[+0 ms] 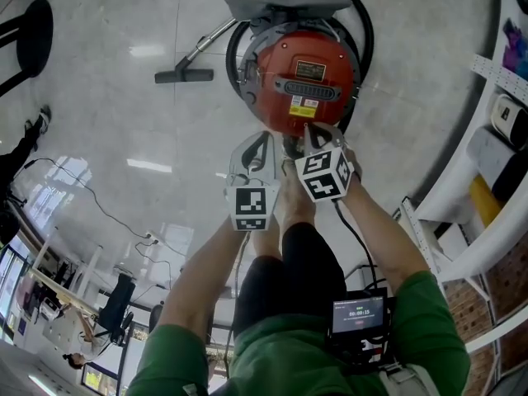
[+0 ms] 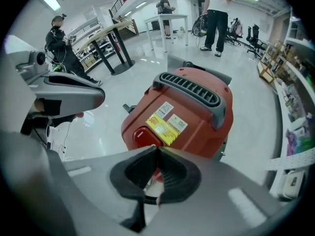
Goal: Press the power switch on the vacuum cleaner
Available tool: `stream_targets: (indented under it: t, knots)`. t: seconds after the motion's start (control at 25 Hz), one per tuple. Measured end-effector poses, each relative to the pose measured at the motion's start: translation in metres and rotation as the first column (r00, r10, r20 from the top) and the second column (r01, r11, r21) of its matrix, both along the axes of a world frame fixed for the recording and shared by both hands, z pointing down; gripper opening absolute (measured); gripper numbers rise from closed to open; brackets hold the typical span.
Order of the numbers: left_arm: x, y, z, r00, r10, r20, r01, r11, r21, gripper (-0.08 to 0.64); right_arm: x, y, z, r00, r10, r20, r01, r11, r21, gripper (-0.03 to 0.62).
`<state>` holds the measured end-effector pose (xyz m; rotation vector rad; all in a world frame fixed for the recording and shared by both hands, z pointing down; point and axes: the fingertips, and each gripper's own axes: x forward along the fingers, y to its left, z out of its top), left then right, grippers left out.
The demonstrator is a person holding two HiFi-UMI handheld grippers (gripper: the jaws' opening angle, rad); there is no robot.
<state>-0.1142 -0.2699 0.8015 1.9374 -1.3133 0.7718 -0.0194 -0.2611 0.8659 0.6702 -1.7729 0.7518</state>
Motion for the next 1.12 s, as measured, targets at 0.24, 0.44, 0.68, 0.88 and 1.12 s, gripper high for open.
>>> stream_targets:
  t: [0.24, 0.44, 0.68, 0.88, 1.12]
  knots:
    - [0.002, -0.001, -0.002, 1.0, 0.002, 0.005, -0.002, 1.0, 0.0, 0.008, 0.0, 0.001, 0.0, 1.0, 0.003, 0.016, -0.003, 1.0, -0.011, 0.008]
    - [0.001, -0.005, -0.01, 1.0, 0.014, 0.01, -0.014, 1.0, 0.01, 0.008, 0.007, -0.005, -0.007, 0.997, 0.052, 0.058, -0.051, 0.999, -0.017, 0.008]
    - [0.001, -0.009, -0.031, 0.999, 0.032, 0.015, -0.032, 0.999, 0.035, 0.008, 0.022, -0.015, -0.039, 0.987, 0.106, 0.124, -0.109, 0.994, 0.02, 0.008]
    - [-0.001, -0.017, -0.068, 0.999, 0.045, 0.024, -0.047, 0.995, 0.086, 0.008, 0.029, -0.022, -0.089, 0.965, 0.149, 0.216, -0.168, 0.983, 0.075, 0.008]
    - [-0.009, -0.011, -0.13, 0.999, 0.049, 0.021, -0.051, 0.985, 0.164, 0.008, 0.052, -0.014, -0.157, 0.94, 0.203, 0.275, -0.246, 0.96, 0.134, 0.008]
